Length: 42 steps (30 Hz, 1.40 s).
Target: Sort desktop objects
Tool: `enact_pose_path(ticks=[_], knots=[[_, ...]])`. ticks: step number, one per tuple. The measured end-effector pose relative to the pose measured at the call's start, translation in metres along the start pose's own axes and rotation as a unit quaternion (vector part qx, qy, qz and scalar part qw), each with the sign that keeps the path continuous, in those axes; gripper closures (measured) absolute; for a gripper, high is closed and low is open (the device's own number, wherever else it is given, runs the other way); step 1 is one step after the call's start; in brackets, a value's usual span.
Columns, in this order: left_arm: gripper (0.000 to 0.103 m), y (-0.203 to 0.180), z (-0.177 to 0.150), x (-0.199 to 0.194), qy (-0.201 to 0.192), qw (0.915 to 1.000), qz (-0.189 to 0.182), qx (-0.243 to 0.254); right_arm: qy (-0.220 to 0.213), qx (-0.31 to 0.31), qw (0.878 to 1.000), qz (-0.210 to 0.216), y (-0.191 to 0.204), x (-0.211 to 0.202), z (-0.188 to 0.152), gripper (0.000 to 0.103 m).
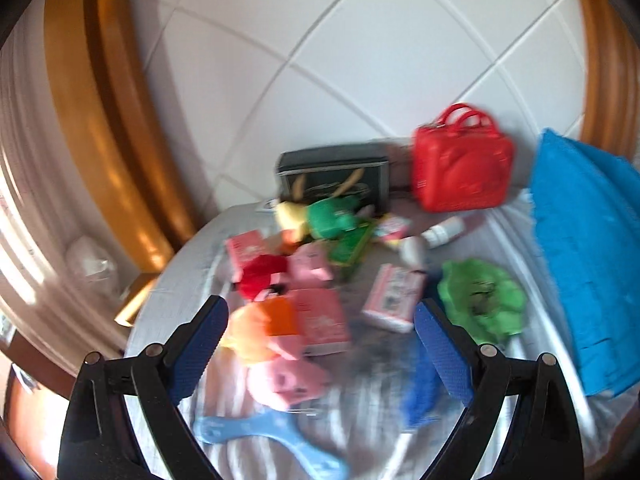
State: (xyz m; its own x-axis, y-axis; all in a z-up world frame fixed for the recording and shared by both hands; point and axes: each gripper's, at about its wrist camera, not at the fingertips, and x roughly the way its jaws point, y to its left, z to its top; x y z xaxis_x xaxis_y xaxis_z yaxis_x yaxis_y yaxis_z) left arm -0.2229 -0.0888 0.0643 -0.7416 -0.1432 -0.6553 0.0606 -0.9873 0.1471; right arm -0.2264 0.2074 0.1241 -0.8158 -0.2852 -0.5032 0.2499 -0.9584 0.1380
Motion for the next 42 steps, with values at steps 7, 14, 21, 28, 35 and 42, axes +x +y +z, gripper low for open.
enact_pose_path(ticks=[7,14,21,28,35,42], knots=[[0.008,0.108,0.031,0.083,0.054,0.9974,0.020,-0.044,0.103,0.003,0.995,0.000,0.044,0.146,0.013,0.000],[0.008,0.151,0.062,0.204,0.117,0.9903,-0.002,-0.075,0.171,-0.013,0.985,-0.037,0.056,0.282,0.018,0.000],[0.008,0.153,0.098,0.356,0.151,0.9849,0.035,-0.077,0.215,-0.020,0.975,-0.047,0.059,0.427,0.024,0.000],[0.008,0.185,0.093,0.489,0.208,0.9642,0.071,-0.148,0.197,-0.022,0.980,-0.031,0.078,0.540,0.026,0.000],[0.007,0.187,0.067,0.556,0.256,0.9510,0.105,-0.138,0.199,-0.099,0.975,0.004,0.113,0.621,-0.005,0.000],[0.009,0.135,0.018,0.511,0.317,0.9405,-0.037,-0.116,0.344,-0.178,0.921,0.034,0.097,0.613,-0.042,0.000]])
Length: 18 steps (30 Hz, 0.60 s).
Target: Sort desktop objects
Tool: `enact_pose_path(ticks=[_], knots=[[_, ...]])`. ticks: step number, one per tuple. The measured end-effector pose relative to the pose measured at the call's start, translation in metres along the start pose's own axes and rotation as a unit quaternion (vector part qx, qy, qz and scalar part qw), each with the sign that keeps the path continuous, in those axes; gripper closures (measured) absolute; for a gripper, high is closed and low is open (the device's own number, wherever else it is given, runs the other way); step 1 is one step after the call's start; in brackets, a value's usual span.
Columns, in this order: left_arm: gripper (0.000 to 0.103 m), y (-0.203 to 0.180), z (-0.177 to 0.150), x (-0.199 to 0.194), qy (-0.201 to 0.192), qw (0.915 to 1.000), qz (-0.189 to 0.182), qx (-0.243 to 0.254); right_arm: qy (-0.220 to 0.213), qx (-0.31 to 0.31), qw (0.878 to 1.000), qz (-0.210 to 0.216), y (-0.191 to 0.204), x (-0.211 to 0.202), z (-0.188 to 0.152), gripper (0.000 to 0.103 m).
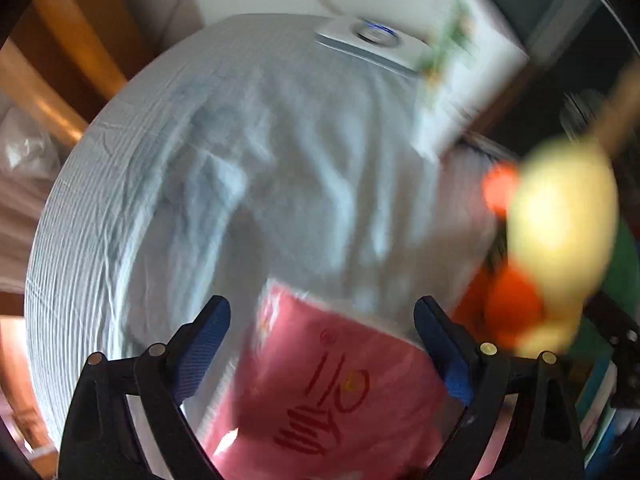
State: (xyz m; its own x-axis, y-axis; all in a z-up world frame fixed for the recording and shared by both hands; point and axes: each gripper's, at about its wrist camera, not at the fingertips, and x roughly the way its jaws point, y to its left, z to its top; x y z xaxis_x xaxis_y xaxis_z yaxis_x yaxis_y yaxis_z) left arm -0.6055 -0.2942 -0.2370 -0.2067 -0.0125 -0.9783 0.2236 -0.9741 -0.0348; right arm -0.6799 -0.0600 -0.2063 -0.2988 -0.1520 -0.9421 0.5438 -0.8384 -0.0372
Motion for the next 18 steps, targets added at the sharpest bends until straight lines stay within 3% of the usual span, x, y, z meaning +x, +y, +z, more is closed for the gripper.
enact_pose_path(ticks=[2,3,4,5,7,9,12,14,16,18], knots=[[0.009,-0.016,-0.036,-0.005,0.020,0.9991,-0.032,0.020,0.070,-0.050,0.996,-0.039,0.007,0.019,-0.041,0.001],[0.009,-0.023,-0.050,-0.010,0.017,0.9988,-0.036,0.029,0.046,-0.029,0.998,-0.004,-0.001,0.013,-0.058,0.001],[0.009,-0.029,-0.061,-0.014,0.015,0.9983,-0.040,0.039,0.060,-0.002,0.998,0.020,-0.012,0.011,-0.074,0.001],[0.009,-0.036,-0.072,-0.017,0.018,0.9973,-0.048,0.053,0.073,0.021,0.997,0.025,-0.023,0.010,-0.098,0.005],[0.009,-0.054,-0.097,-0.023,0.027,0.9934,-0.062,0.093,0.068,0.009,0.998,-0.003,-0.027,0.005,-0.132,0.005],[0.009,-0.073,-0.113,-0.031,0.024,0.9887,-0.068,0.132,0.064,0.021,0.998,0.005,-0.035,-0.004,-0.150,0.008],[0.010,-0.091,-0.106,-0.051,-0.036,0.9860,-0.042,0.157,0.013,0.078,0.997,0.025,-0.058,-0.034,-0.150,0.011],[0.010,-0.104,-0.088,-0.067,-0.102,0.9809,-0.026,0.164,-0.037,0.117,0.992,0.027,-0.071,-0.056,-0.140,0.010],[0.009,-0.116,-0.071,-0.070,-0.139,0.9745,-0.013,0.175,-0.086,0.145,0.985,0.032,-0.078,-0.074,-0.128,0.008],[0.010,-0.124,-0.057,-0.063,-0.150,0.9708,-0.002,0.187,-0.114,0.172,0.977,0.045,-0.082,-0.081,-0.115,0.002]])
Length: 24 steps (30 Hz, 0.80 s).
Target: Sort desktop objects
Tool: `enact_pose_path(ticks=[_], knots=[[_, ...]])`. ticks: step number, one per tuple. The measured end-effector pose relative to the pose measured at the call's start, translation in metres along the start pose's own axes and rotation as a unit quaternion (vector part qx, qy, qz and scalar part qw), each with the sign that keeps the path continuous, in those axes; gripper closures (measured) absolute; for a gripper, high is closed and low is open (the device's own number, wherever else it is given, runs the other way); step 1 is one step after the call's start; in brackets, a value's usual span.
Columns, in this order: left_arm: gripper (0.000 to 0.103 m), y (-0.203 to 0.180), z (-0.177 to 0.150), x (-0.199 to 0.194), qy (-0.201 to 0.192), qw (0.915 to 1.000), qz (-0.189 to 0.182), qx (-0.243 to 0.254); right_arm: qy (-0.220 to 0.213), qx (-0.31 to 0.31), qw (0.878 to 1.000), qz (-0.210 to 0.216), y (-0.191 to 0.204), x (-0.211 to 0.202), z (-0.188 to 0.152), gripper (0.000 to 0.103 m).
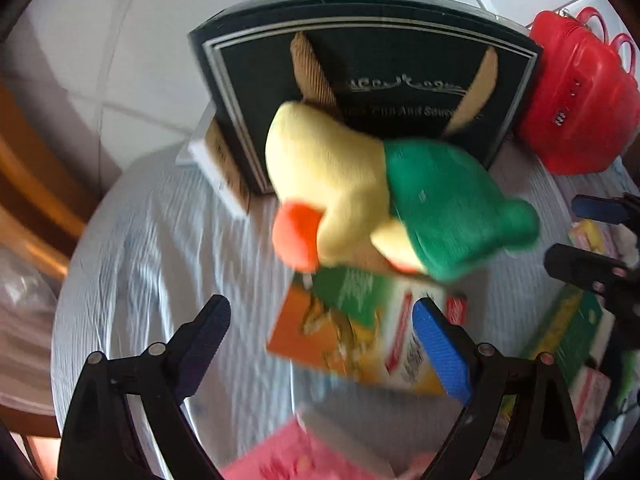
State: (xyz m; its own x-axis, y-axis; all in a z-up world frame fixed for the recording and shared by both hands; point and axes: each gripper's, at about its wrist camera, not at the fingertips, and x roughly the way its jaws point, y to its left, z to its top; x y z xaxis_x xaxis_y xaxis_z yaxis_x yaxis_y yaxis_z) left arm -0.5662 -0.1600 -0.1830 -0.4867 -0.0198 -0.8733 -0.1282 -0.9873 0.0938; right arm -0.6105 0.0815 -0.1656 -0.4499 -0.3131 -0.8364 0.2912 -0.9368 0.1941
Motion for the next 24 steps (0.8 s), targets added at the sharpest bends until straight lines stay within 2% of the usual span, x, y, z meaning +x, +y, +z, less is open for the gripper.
enact_pose_path(ticks=[3,6,7,8,9,11,14,15,18,20,22,24], knots=[[0.010,0.003,0.009,0.018,-0.002,0.9999,0.006,0.010,-0.009,0.032,0.999,0.030,0.007,0.009,0.008,0.002],[0.010,0.005,0.012,0.025,-0.006,0.9997,0.001,0.024,0.012,0.025,0.999,0.040,0.017,0.034,0.009,0.002],[0.010,0.004,0.013,0.026,-0.005,0.9994,0.004,0.035,0.019,0.020,0.999,0.033,0.017,0.044,0.009,0.002],[0.010,0.006,0.019,0.025,-0.007,0.9990,0.007,0.045,0.020,0.016,1.000,0.008,0.013,0.049,0.011,0.007],[0.010,0.003,0.019,0.026,-0.009,0.9985,0.006,0.053,0.018,0.012,1.000,-0.020,0.004,0.051,0.012,0.007],[0.010,0.000,0.017,0.024,-0.011,0.9983,-0.008,0.057,0.013,0.042,0.999,-0.022,-0.022,0.042,0.014,0.007],[0.010,-0.010,0.019,0.022,-0.025,0.9972,-0.016,0.069,-0.017,0.042,0.995,-0.092,-0.057,0.016,0.017,0.004],[0.010,-0.013,0.021,0.023,-0.027,0.9969,-0.020,0.071,-0.018,0.050,0.994,-0.096,-0.070,0.009,0.018,0.004],[0.010,-0.023,0.031,0.029,-0.027,0.9958,-0.028,0.083,-0.018,0.060,0.996,-0.057,-0.084,-0.003,0.016,0.004],[0.010,-0.030,0.031,0.033,-0.026,0.9951,-0.026,0.092,-0.018,0.046,0.998,-0.039,-0.071,0.002,0.017,0.003],[0.010,-0.034,0.028,0.038,-0.020,0.9949,-0.024,0.096,-0.012,0.043,0.999,0.003,-0.065,0.009,0.014,0.002],[0.010,-0.034,0.025,0.039,-0.022,0.9946,-0.019,0.099,-0.012,0.037,0.999,0.011,-0.051,0.018,0.012,0.000]])
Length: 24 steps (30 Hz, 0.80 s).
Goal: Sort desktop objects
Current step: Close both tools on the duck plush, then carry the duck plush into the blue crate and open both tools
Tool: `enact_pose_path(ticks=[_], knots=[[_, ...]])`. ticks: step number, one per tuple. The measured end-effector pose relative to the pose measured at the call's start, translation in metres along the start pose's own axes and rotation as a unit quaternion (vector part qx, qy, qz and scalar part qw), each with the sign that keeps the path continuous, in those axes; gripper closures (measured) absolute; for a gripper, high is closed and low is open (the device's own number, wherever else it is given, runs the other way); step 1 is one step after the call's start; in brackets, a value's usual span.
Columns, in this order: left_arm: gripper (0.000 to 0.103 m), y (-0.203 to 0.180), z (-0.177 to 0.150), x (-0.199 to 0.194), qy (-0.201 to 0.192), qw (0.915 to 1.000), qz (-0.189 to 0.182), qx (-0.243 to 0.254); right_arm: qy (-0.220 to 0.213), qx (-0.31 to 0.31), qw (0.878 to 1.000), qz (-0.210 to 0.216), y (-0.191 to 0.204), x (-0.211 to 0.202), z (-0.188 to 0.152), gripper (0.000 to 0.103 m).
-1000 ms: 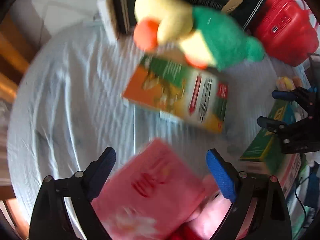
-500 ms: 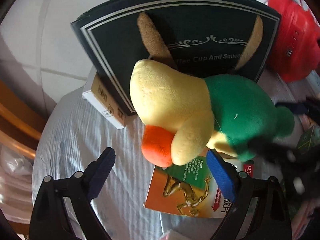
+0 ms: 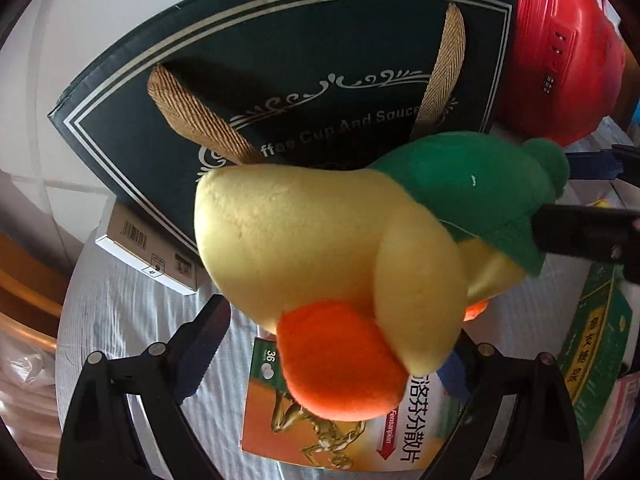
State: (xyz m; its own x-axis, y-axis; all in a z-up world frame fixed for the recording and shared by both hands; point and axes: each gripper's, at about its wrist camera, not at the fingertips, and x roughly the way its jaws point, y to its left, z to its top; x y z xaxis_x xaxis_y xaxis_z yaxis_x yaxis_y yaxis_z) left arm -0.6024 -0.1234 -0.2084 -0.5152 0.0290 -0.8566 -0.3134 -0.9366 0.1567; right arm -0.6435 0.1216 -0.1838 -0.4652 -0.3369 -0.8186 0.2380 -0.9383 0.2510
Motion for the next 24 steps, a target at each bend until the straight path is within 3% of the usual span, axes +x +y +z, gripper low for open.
enact_pose_path(ticks=[3,6,7,8,9,11,13,18,24], knots=[[0.010,0.005,-0.002,0.003,0.002,1.0000,-0.001,-0.007,0.009,0.015,0.999,0.041,-0.007,0.009,0.003,0.000],[0.012,0.006,0.000,0.003,-0.005,0.9997,-0.019,-0.012,-0.001,0.006,0.999,0.033,0.004,0.010,0.011,0.000],[0.022,0.004,0.001,0.003,-0.009,0.9995,-0.028,-0.009,0.000,0.005,1.000,0.027,0.004,0.015,0.013,0.000],[0.031,0.003,0.001,0.004,-0.007,0.9995,-0.031,-0.008,0.004,0.005,1.000,0.025,0.004,0.018,0.014,0.004],[0.033,0.001,0.002,0.005,-0.003,0.9996,-0.027,-0.009,0.009,0.005,0.999,0.032,0.004,0.019,0.013,0.021],[0.039,0.001,-0.001,0.002,-0.006,0.9997,-0.020,-0.010,0.007,-0.003,1.000,0.026,0.006,0.010,0.012,0.025],[0.045,0.002,-0.004,-0.006,-0.010,0.9995,-0.029,-0.013,0.001,-0.010,1.000,0.028,0.005,-0.005,0.008,0.027],[0.045,-0.008,-0.006,-0.050,-0.035,0.9991,-0.020,0.010,-0.019,-0.022,0.999,0.033,-0.001,-0.058,0.004,0.028],[0.045,-0.018,-0.003,-0.140,-0.089,0.9956,-0.023,0.016,-0.067,-0.044,0.996,0.028,0.024,-0.158,0.002,0.029]])
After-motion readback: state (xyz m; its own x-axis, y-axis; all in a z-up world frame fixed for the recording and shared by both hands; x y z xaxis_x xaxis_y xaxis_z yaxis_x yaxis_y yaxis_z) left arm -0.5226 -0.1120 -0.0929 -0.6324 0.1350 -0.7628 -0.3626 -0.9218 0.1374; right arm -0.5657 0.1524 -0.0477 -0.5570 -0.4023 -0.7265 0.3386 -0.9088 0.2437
